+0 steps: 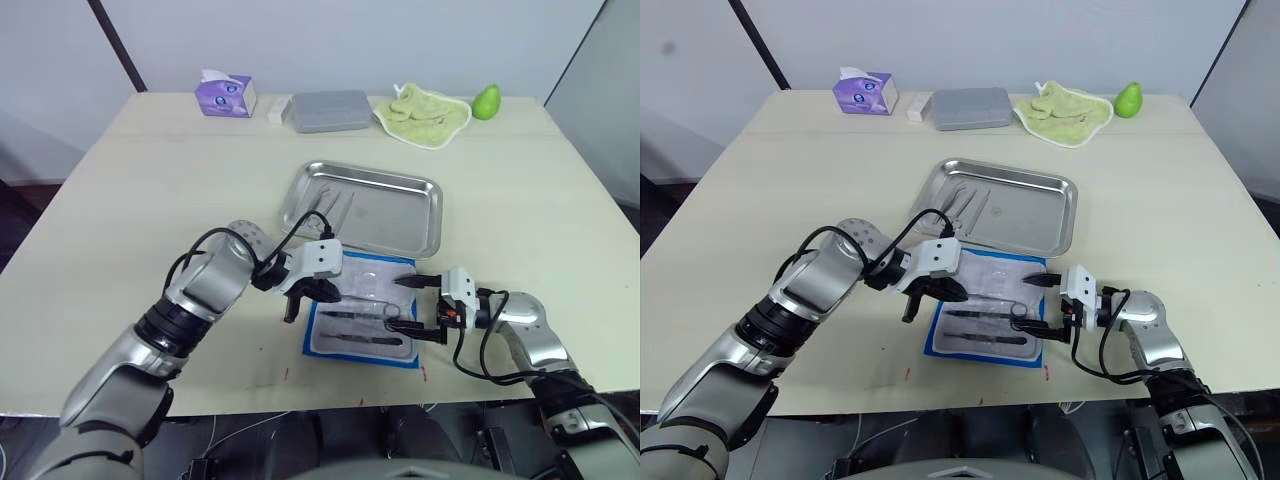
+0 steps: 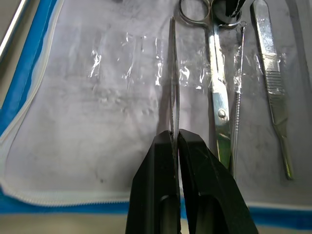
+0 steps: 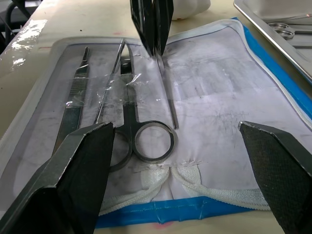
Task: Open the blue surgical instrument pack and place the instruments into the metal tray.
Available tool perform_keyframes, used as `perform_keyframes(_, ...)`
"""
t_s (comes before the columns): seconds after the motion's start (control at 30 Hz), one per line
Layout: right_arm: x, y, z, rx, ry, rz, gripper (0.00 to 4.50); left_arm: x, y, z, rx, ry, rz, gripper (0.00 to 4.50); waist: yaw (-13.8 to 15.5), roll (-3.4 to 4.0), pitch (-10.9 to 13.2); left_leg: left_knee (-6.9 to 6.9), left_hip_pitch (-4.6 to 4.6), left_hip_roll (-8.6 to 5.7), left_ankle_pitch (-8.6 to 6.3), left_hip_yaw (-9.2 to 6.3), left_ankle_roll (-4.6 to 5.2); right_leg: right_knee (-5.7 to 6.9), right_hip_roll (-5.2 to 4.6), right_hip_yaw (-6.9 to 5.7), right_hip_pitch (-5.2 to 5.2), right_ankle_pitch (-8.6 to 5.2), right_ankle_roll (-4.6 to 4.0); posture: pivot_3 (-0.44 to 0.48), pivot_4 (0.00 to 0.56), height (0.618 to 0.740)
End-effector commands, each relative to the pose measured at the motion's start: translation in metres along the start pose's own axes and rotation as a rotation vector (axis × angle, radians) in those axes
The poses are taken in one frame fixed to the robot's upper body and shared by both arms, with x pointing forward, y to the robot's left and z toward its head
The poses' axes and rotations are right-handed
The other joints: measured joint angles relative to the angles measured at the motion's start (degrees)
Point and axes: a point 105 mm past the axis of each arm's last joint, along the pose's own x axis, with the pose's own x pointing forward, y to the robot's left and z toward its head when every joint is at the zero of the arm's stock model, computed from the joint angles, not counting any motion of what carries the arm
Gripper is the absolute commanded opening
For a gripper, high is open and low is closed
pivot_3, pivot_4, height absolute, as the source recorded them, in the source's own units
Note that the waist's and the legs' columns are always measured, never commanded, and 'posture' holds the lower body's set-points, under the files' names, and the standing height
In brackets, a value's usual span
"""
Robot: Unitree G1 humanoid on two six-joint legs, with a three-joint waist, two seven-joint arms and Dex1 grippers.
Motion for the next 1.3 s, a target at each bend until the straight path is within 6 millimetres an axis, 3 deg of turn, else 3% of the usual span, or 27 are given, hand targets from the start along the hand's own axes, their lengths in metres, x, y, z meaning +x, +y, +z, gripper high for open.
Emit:
perform_keyframes(0.03, 0.006, 0.019, -0.031, 0.108, 0.082, 0.051, 4.50, -0.009, 0.002, 0.009, 0.039, -0.007, 0.010, 0.05, -0.07, 0.00, 0.00, 0.00, 0.00, 0.00, 0.00, 0.00, 0.00, 0.00, 0.00, -0.01, 0.00, 0.00, 0.00, 0.000, 0.150, 0.740)
perform_keyframes(0.57, 0.008, 0.016, -0.031, 0.102, 0.088, 0.057, 4.50, -0.026, 0.003, 0.001, 0.027, 0.024, 0.016, 0.05, -0.28, -0.01, 0.00, 0.00, 0.01, 0.00, 0.00, 0.01, 0.00, 0.01, 0.00, 0.01, 0.00, 0.00, 0.00, 0.000, 0.150, 0.740)
perform_keyframes(1.03, 0.008, 0.014, -0.031, 0.102, 0.087, 0.060, 4.50, -0.052, -0.004, -0.021, -0.008, 0.034, 0.055, 0.05, -0.41, -0.05, -0.03, 0.00, 0.03, 0.03, 0.00, 0.03, 0.00, 0.02, 0.00, 0.02, 0.00, 0.00, 0.00, 0.000, 0.150, 0.740)
perform_keyframes(1.3, 0.010, 0.014, -0.031, 0.103, 0.085, 0.071, 4.50, -0.056, -0.006, -0.019, -0.019, -0.017, 0.084, 0.05, -0.40, -0.13, -0.07, 0.02, 0.06, 0.04, 0.00, 0.06, 0.00, 0.02, 0.00, 0.03, 0.01, 0.00, -0.01, 0.000, 0.150, 0.740)
